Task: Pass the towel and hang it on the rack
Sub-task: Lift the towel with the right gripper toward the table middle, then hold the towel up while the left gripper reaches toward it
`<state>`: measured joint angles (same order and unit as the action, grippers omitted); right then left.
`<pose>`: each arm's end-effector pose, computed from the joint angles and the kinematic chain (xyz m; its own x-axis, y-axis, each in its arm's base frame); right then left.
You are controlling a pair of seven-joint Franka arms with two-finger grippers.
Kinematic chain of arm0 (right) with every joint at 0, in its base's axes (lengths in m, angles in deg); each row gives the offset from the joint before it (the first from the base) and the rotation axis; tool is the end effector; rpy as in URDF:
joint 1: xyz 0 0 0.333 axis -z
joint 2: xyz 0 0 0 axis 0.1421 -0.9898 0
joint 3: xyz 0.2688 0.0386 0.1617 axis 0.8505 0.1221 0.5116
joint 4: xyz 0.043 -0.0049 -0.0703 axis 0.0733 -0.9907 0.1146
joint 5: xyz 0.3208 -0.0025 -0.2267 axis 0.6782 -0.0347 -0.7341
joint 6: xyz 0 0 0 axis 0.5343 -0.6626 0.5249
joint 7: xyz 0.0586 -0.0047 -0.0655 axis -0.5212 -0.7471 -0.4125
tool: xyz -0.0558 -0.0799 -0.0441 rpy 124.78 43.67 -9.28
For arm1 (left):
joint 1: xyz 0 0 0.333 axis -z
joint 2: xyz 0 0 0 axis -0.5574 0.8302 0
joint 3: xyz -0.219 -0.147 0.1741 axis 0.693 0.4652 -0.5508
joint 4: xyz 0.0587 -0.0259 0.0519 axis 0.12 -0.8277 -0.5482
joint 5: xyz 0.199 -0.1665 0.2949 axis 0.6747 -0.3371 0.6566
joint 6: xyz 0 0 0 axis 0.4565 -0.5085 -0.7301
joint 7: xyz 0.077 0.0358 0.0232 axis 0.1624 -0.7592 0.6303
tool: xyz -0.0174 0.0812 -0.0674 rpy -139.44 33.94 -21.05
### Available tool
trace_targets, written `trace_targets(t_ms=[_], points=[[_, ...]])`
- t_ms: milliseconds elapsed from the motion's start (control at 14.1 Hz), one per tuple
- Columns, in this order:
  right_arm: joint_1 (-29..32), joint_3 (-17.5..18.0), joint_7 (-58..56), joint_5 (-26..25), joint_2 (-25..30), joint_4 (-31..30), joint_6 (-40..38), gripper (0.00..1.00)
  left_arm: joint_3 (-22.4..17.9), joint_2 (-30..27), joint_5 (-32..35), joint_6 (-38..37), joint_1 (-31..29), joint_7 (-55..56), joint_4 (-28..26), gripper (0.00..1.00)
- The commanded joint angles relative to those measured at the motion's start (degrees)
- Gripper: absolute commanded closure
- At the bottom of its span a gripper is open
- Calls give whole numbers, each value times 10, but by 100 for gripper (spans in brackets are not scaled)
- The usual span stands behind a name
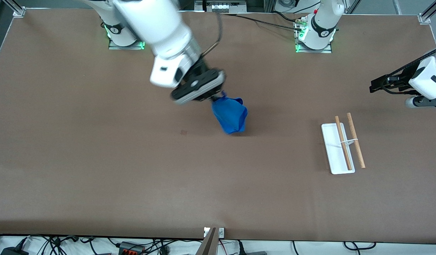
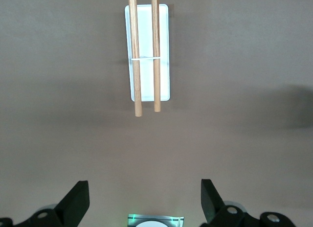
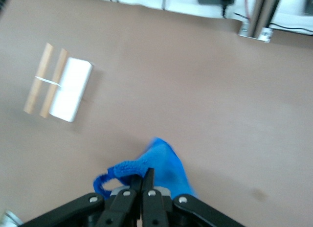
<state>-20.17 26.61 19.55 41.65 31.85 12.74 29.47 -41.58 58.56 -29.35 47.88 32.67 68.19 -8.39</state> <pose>0.5376 0.4892 0.5894 0.9155 0.2384 0.3240 0.3456 -0.8783 -0.3305 0.5511 0.0156 0.5564 0.9799 0.0697 -0.1871 0.0711 -0.9975 0.0007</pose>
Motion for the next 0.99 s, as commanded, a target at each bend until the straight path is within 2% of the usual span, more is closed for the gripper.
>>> trace_targets(t_ms=[0,283,567,921], points=[[-37,0,91,4,-15,24,53,100,1,2,-7,-33,1,15,16,0],[-58,3,128,6,-34,22,123,100,5,14,-9,-36,3,-28,17,0],[-86,2,172,6,-52,22,183,100,3,39,-92,13,-6,-263,18,0],[-94,2,179,5,-57,22,191,100,3,106,-244,56,-6,-580,5,0]])
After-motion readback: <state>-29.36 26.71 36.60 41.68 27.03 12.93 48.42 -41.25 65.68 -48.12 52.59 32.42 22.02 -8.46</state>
